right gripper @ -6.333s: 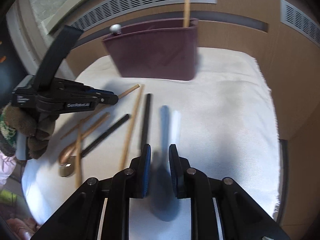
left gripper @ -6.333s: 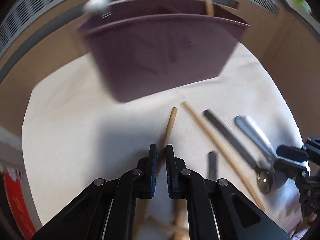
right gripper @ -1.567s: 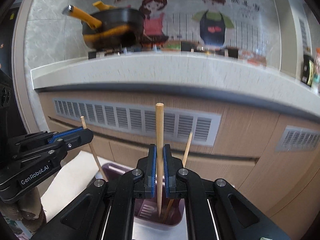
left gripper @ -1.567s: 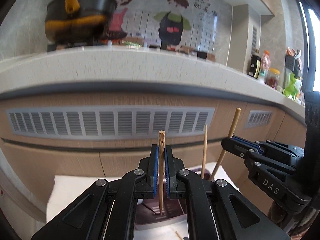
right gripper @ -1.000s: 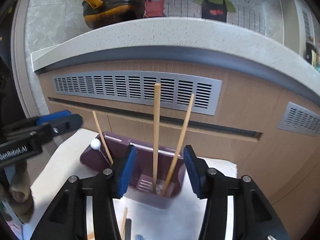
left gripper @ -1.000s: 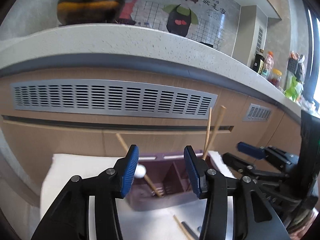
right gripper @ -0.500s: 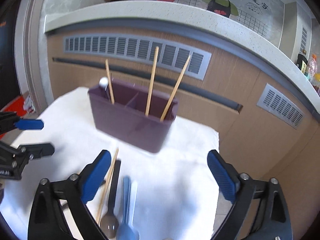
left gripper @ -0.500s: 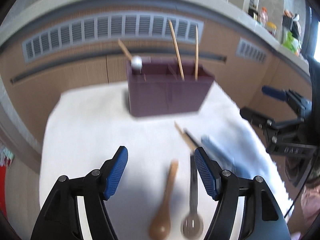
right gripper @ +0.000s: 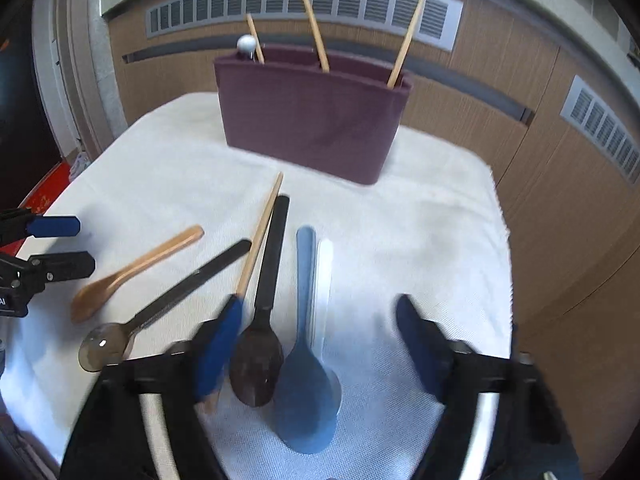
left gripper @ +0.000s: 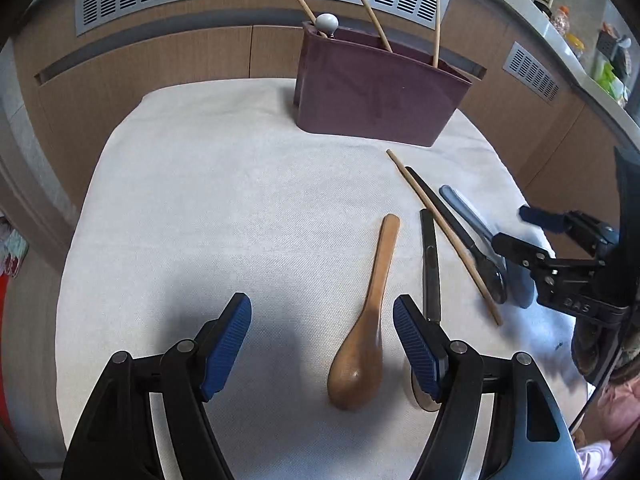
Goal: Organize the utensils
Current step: 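Grasp the blue plastic spoon with the right tool while the left tool approaches the wooden spoon, then close the left tool on the wooden spoon while the right tool holds the blue spoon, then lift both spoons and carry them over the maroon caddy, then lower both spoons into the caddy and open both tools, then move both tools back over the remaining utensils on the table, then grasp the dark metal spoon by its handle with the right tool, then grasp a wooden chopstick with the left tool while the right tool holds the spoon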
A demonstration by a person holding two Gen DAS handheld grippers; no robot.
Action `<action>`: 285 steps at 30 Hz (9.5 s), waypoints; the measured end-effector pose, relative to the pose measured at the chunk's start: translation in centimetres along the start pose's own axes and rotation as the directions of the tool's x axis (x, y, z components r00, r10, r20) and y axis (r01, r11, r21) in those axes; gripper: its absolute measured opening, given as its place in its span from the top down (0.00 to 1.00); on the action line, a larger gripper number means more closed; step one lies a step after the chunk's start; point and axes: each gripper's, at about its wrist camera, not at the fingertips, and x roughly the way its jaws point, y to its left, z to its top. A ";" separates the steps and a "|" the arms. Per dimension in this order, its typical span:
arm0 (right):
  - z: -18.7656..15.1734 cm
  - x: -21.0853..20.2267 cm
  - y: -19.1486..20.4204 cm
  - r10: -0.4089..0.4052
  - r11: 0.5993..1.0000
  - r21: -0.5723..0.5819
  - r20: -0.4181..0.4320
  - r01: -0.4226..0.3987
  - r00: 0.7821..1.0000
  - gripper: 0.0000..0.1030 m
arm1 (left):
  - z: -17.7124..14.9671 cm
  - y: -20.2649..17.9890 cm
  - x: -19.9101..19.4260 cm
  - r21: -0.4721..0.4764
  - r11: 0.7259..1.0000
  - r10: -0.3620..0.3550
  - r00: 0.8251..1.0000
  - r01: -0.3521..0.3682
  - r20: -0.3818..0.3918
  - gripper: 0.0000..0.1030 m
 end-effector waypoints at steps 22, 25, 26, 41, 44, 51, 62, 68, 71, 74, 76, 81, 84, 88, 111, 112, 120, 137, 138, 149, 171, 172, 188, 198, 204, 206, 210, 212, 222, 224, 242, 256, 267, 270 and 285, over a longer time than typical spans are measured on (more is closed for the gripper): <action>-2.7 -1.0 -3.3 0.053 0.989 0.142 -0.015 -0.050 0.999 0.93 | 2.0 -2.5 1.1 0.102 0.990 -0.087 0.993 0.096 -0.084 0.59; -3.3 -0.7 -3.6 0.066 0.985 0.160 -0.020 -0.062 0.998 0.93 | 2.8 -3.3 2.5 0.148 0.985 -0.068 0.990 0.086 -0.124 0.61; -3.5 -0.7 -3.7 0.071 0.984 0.165 -0.018 -0.067 0.997 0.93 | 3.2 -3.6 3.0 0.166 0.983 -0.055 0.989 0.078 -0.135 0.61; -4.2 -1.3 -4.1 0.096 0.980 0.175 0.015 -0.097 0.995 0.91 | 5.6 -7.6 7.0 0.379 0.925 0.104 0.976 -0.024 -0.192 0.88; -3.8 -1.0 -4.0 0.094 0.982 0.166 0.002 -0.093 0.996 0.91 | 5.5 -6.7 6.9 0.384 0.919 0.165 0.974 -0.094 -0.155 0.88; -1.9 1.3 -3.4 0.055 0.990 0.138 -0.085 -0.043 0.995 0.90 | 5.0 -4.7 6.3 0.325 0.944 0.125 0.973 -0.056 -0.196 0.87; 0.4 2.9 -2.9 0.057 0.997 0.052 -0.173 -0.048 0.983 0.85 | 5.4 -4.4 6.2 0.328 0.945 0.098 0.958 -0.003 -0.271 0.87; 0.1 2.5 -2.2 0.037 0.999 0.011 -0.166 -0.035 0.985 0.90 | 6.7 -5.1 7.7 0.366 0.930 0.113 0.931 0.025 -0.348 0.87; -0.3 1.8 -2.3 0.045 0.998 0.043 -0.134 -0.040 0.990 0.90 | 6.4 -5.7 7.5 0.377 0.926 0.139 0.939 -0.010 -0.315 0.88; -0.8 -0.2 -2.5 0.048 0.996 0.076 -0.061 -0.043 0.997 0.90 | 5.5 -6.1 6.9 0.334 0.942 0.102 0.965 -0.016 -0.241 0.89; -1.3 -1.7 -2.7 0.042 0.995 0.095 -0.011 -0.041 0.999 0.90 | 4.7 -5.7 5.9 0.284 0.959 0.065 0.982 -0.012 -0.177 0.89; -2.0 -4.8 -3.1 0.027 0.991 0.133 0.055 -0.034 0.998 0.90 | 2.6 -4.5 2.5 0.111 0.994 -0.015 1.000 0.013 0.012 0.89; -1.9 -5.9 -2.8 0.025 0.987 0.155 0.077 -0.037 0.997 0.90 | 1.7 -4.0 0.4 0.029 0.998 -0.059 0.995 0.056 0.086 0.89; -2.1 -7.6 -2.5 0.027 0.986 0.159 0.139 -0.049 0.990 0.90 | 1.1 -3.9 -2.7 0.000 0.998 -0.065 0.980 0.067 0.186 0.89; -1.8 -13.4 -0.6 0.017 0.994 0.098 0.289 -0.047 0.957 0.90 | 1.4 -4.6 -11.0 0.097 0.990 -0.132 0.940 0.107 0.314 0.89; -1.8 -13.7 -0.6 0.015 0.994 0.098 0.293 -0.045 0.956 0.90 | 1.4 -4.7 -11.2 0.102 0.989 -0.133 0.939 0.106 0.316 0.89; 1.7 -19.8 -1.1 -0.040 0.997 0.079 0.432 0.007 0.901 0.90 | 4.9 -6.5 -16.8 0.196 0.978 -0.151 0.894 0.072 0.423 0.89; 15.5 -22.6 -2.5 -0.115 0.993 0.074 0.603 0.088 0.789 0.90 | 18.6 -8.8 -20.2 0.223 0.975 -0.133 0.769 -0.013 0.625 0.89; 16.1 -21.7 -2.6 -0.107 0.994 0.072 0.593 0.080 0.798 0.90 | 19.2 -8.6 -19.5 0.222 0.975 -0.135 0.774 -0.007 0.619 0.89; 20.2 -10.5 -3.8 -0.081 0.996 0.077 0.460 0.052 0.884 0.90 | 24.0 -5.4 -8.3 0.166 0.985 -0.122 0.860 0.044 0.496 0.89; 16.8 3.5 -4.3 0.022 0.997 0.069 0.134 -0.032 0.991 0.77 | 21.3 -3.8 4.6 0.094 0.994 -0.067 0.973 0.047 0.222 0.73; 16.6 3.4 -4.3 0.015 0.997 0.068 0.144 -0.025 0.990 0.73 | 21.2 -3.8 4.5 0.094 0.994 -0.068 0.972 0.048 0.223 0.72; 9.7 -5.0 -3.7 -0.166 0.986 0.051 0.280 0.158 0.945 0.12 | 14.6 -2.8 -1.7 0.045 0.999 -0.039 0.965 0.029 0.260 0.31; 2.7 -3.7 -0.9 -0.079 0.997 -0.010 0.165 0.081 0.983 0.15 | 6.1 -3.2 -1.3 0.066 0.997 0.037 0.991 -0.046 0.127 0.25; 0.3 -1.8 1.2 0.021 0.998 -0.055 0.050 -0.018 0.999 0.78 | 2.6 -3.6 -1.5 0.056 0.998 -0.004 0.997 0.000 0.073 0.25; 0.1 -1.1 1.4 0.048 0.998 -0.050 0.017 -0.047 0.999 0.83 | 2.1 -3.3 -1.5 0.037 0.999 -0.004 0.998 0.002 0.061 0.23; 0.2 -0.2 1.7 0.078 0.996 -0.037 -0.007 -0.078 0.997 0.85 | 1.7 -3.1 -0.8 0.032 0.999 0.016 0.999 -0.018 0.048 0.23; 0.5 0.5 1.7 0.088 0.996 -0.028 -0.020 -0.089 0.996 0.85 | 1.7 -2.9 -0.4 0.028 1.000 0.012 0.999 -0.013 0.034 0.23; 1.8 3.3 2.3 0.070 0.997 -0.006 -0.077 -0.070 0.995 0.85 | 1.1 -2.5 1.0 0.024 1.000 -0.004 1.000 0.004 -0.006 0.23; 2.0 3.5 2.5 0.064 0.998 -0.010 -0.082 -0.065 0.995 0.85 | 1.1 -2.4 1.2 0.021 1.000 -0.002 1.000 0.003 -0.012 0.23; -0.1 -2.8 -2.5 -0.004 0.996 0.094 0.024 0.002 1.000 0.89 | 1.7 -5.1 2.0 0.047 0.996 -0.073 0.996 0.076 -0.060 0.23; -3.9 -1.7 -4.5 0.004 0.984 0.179 0.004 -0.004 1.000 0.88 | 8.4 -8.7 7.6 0.073 0.986 -0.133 0.976 0.147 -0.173 0.59; -4.3 -1.4 -4.9 0.022 0.982 0.188 0.008 -0.023 1.000 0.88 | 7.3 -10.9 8.6 0.302 0.951 -0.001 0.981 0.061 -0.195 0.64; -4.1 -1.3 -4.8 0.022 0.983 0.185 0.004 -0.022 1.000 0.88 | 6.1 -9.8 7.4 0.317 0.946 0.005 0.979 0.062 -0.204 0.64; -0.3 1.7 -2.9 -0.056 0.995 0.079 -0.074 0.062 0.996 0.79 | 4.9 -2.8 4.3 0.140 0.986 -0.048 0.963 0.087 -0.265 0.63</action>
